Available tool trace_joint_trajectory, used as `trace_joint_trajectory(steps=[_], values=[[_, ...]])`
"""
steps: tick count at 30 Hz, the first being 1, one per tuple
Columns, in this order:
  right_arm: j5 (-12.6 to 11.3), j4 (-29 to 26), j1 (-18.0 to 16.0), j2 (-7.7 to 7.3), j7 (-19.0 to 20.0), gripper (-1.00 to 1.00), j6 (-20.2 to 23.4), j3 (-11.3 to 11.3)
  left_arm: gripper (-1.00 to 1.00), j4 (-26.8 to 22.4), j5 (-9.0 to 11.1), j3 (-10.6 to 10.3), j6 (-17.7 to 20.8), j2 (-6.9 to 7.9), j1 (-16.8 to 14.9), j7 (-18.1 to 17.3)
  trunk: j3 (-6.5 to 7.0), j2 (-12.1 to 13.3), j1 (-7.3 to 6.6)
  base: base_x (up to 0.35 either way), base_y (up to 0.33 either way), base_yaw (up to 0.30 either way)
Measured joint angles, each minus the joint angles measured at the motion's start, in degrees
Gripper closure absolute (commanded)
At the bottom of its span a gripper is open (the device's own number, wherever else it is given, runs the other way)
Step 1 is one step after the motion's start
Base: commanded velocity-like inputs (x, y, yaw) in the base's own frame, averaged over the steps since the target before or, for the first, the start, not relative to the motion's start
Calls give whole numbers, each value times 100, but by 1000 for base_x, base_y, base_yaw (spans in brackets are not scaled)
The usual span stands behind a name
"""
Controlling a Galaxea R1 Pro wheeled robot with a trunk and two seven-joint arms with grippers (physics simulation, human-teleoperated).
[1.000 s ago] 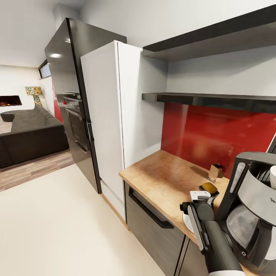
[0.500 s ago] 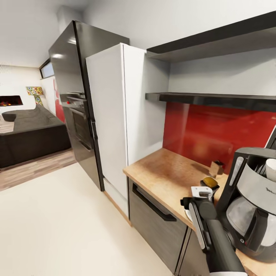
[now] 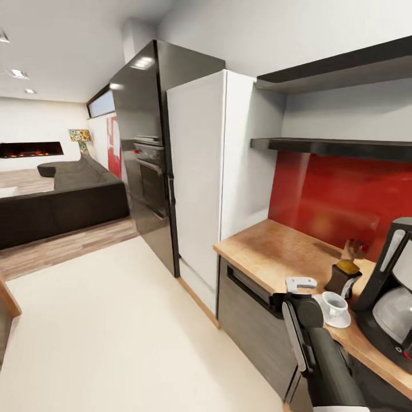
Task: Set up a coffee station on the kitchen countertop: keep the coffee maker on the countertop, move the bottle of coffee from the kitchen shelf to the counter next to the coffee maker, place a paper coffee filter on top of the coffee maker, put the saucer next to the coffee maker with the coffee cup on the saucer, and place the electric kettle next to the coffee maker.
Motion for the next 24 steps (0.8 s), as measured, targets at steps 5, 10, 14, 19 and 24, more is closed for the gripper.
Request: trace_joint_trajectory(steps=[5,10,14,19,24], values=[[2,24,0,-2,3,-100,1,-8,-100,1,-7,-5,-3,-9,-2,0,0,-1,-1,-218,111,272],[8,163,14,-2,9,-100,1,-10,-100,1,-8,-33,-5,-25,-3,0,0,-1,-2,-30,12,241],[-8,890,39,-3,13,-100,-6,-9,-100,1,-13,-74,-8,-36,-3,1,0,0,-2,-2,1,128],[-26,2467,44,-12,15,-100,-204,-4,-100,1,-41,-84,-6,-56,-3,-8,-1,0,-2,0,0,20],[-24,4085,43,-7,25,-100,-1436,7,-100,1,-47,-85,-9,-63,-3,-9,0,0,-2,0,0,2]])
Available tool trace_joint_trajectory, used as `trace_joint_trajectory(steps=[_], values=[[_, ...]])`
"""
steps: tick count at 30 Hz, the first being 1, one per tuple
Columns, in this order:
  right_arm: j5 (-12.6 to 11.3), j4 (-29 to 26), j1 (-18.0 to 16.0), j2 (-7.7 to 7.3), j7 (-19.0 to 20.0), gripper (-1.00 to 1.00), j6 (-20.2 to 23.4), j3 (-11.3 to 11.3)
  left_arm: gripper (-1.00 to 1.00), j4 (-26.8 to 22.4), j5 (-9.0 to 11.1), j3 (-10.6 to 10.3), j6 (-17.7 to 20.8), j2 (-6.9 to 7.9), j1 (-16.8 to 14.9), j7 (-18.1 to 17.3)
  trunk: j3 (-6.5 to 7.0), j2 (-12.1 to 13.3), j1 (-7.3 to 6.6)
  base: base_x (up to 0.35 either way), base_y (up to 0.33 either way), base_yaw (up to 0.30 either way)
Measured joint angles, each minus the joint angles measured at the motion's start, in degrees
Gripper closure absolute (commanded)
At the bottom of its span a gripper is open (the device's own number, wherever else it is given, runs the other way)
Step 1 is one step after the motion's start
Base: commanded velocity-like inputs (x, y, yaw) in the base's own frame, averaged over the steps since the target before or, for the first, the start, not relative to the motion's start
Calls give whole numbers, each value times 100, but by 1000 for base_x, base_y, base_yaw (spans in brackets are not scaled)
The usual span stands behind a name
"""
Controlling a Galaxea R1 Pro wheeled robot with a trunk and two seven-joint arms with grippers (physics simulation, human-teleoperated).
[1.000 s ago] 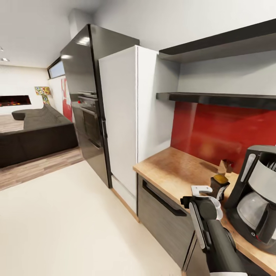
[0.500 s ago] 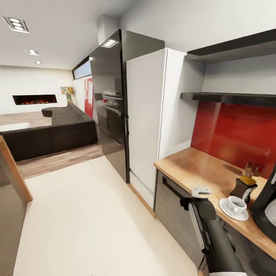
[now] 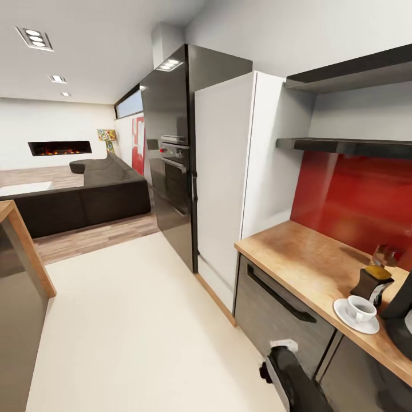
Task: Set up a coffee station on the kitchen countertop: keep the coffee maker on the countertop, move the bottle of coffee from the kitchen shelf to the counter next to the coffee maker, place a paper coffee filter on top of the coffee maker, put the saucer next to the coffee maker with the coffee cup on the saucer, and place the electric kettle next to the coffee maker.
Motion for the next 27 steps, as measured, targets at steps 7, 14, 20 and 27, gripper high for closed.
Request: trace_joint_trajectory(steps=[7,14,20,27], values=[[14,3371,3,-55,34,-100,-3301,-11,-100,0,-6,-8,-13,-1,0,-1,-1,0,0,0,0,0],[23,4204,675,-400,144,-100,-4842,-6,-100,-8,-20,-4,-30,-8,1,-1,-1,-1,0,0,0,0],[-16,4228,1362,-521,741,-100,-5748,-4,-100,-7,-19,-1,-37,-4,1,-1,0,-1,0,0,0,0],[-29,4224,1550,-513,863,-100,-6395,-24,-100,9,31,54,12,23,6,9,4,-1,0,0,0,-115]])
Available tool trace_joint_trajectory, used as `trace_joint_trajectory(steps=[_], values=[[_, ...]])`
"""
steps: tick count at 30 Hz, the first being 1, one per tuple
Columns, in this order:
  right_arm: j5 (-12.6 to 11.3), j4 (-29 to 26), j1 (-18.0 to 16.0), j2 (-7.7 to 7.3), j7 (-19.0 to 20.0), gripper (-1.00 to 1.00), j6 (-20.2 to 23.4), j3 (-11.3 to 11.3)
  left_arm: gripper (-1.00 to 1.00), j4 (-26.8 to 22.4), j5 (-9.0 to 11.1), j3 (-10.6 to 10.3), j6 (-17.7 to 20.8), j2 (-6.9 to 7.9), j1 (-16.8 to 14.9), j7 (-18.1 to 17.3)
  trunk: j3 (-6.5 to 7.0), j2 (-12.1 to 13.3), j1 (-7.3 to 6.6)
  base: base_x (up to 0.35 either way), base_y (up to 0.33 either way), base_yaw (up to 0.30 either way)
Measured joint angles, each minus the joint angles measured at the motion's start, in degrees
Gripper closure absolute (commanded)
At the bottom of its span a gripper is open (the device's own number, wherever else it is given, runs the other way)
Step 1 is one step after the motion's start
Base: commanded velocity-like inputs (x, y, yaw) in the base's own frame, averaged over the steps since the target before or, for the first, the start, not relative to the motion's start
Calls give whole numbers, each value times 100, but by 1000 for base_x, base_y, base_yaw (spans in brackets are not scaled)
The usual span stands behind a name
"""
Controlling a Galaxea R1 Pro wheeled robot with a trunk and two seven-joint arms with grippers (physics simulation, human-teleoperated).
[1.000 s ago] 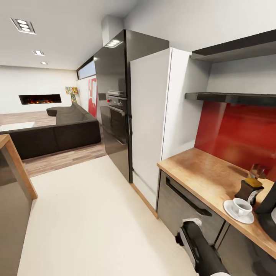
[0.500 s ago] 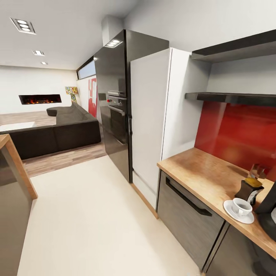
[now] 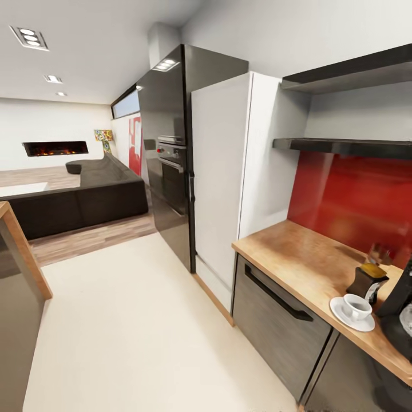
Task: Set up a coffee station on the kitchen countertop: keep the coffee maker on the countertop, move the bottle of coffee from the kitchen shelf to the counter next to the coffee maker, place a paper coffee filter on top of the coffee maker, put the saucer next to the coffee maker with the coffee cup on the saucer, and place the electric kettle next to the coffee maker.
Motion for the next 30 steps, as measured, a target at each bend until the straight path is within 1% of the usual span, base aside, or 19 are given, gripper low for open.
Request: trace_joint_trajectory(steps=[4,10,14,16,19,21,24,27,30], values=[[-5,-4,7,8,7,-100,-24,-21,-100,6,-15,-20,9,58,9,-1,1,0,0,0,0,-292],[-5,-2,7,9,11,-100,-23,-44,-100,-4,-8,-9,-12,-4,10,1,1,0,0,0,0,-299],[-19,-3,8,2,6,-100,-26,-50,-100,1,-1,-19,0,10,10,1,1,0,0,0,0,-300],[-134,-3,7,-6,3,-100,-25,-53,-100,0,-5,-27,-3,34,10,0,1,0,0,0,0,-300],[-466,4,7,-8,-7,-100,-14,-50,-100,-5,-7,-30,-14,48,10,0,1,0,0,0,0,-300],[-562,5,7,-8,-11,-100,-11,-49,-100,-6,-6,-25,-14,42,10,0,1,0,0,0,0,-300],[-634,1,7,-3,-13,-100,-9,-47,-100,-3,-5,-10,-10,18,10,0,1,0,0,0,0,-300],[-659,4,7,8,-14,-100,-9,-47,-100,0,-2,-9,-6,2,10,1,1,0,0,0,0,-300],[-669,6,7,17,-16,-100,-9,-47,-100,-1,0,-21,-8,21,10,1,1,0,0,0,0,-300]])
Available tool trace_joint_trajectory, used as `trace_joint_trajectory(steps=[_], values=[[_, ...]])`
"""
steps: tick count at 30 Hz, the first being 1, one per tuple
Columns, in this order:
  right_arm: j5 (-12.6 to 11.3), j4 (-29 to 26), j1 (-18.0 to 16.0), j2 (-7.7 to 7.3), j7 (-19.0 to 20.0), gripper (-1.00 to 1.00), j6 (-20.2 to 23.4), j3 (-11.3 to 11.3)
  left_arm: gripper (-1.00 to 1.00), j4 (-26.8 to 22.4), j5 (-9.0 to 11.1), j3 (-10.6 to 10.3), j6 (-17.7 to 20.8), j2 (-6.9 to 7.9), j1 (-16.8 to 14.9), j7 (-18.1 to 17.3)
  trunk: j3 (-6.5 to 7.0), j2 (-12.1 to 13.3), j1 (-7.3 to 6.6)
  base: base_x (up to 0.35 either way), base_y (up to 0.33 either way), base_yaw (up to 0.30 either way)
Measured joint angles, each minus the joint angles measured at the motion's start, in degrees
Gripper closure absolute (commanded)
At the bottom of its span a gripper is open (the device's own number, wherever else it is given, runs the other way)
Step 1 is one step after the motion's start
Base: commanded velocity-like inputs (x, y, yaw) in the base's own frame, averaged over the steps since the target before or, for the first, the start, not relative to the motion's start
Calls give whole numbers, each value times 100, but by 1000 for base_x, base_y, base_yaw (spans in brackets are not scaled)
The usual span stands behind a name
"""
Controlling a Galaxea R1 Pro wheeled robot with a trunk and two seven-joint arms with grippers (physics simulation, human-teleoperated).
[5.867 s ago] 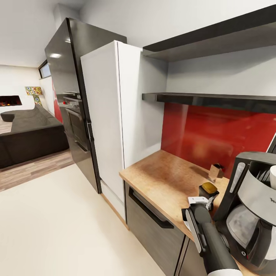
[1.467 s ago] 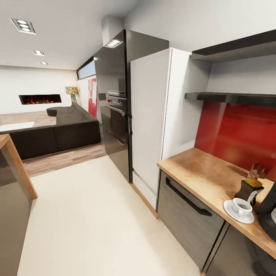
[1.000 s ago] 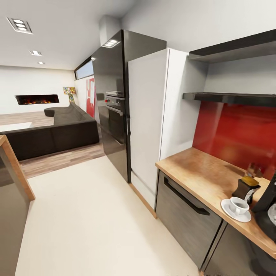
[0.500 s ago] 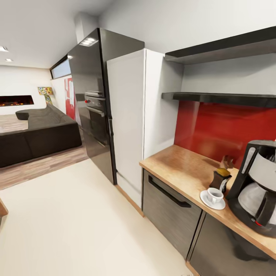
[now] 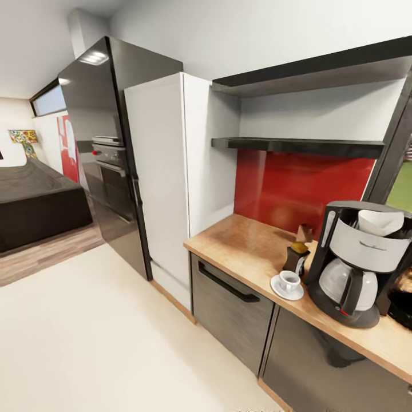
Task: Set up a coffee station on the kitchen countertop: keep the coffee maker on the countertop, move the bottle of coffee from the kitchen shelf to the counter next to the coffee maker, place a paper coffee filter on top of the coffee maker, put the saucer next to the coffee maker with the coffee cup on the saucer, and place the electric kettle next to the coffee maker.
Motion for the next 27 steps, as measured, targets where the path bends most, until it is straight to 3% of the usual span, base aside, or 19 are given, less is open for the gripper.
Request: trace_joint_trajectory(steps=[15,27], values=[[-2,-4,0,24,2,-100,0,8,-100,-5,-7,9,-5,13,1,0,-26,3,0,0,0,-279],[45,-4,0,23,30,-100,41,38,-100,-3,-3,21,1,8,3,-1,-38,3,-1,0,0,-28]])
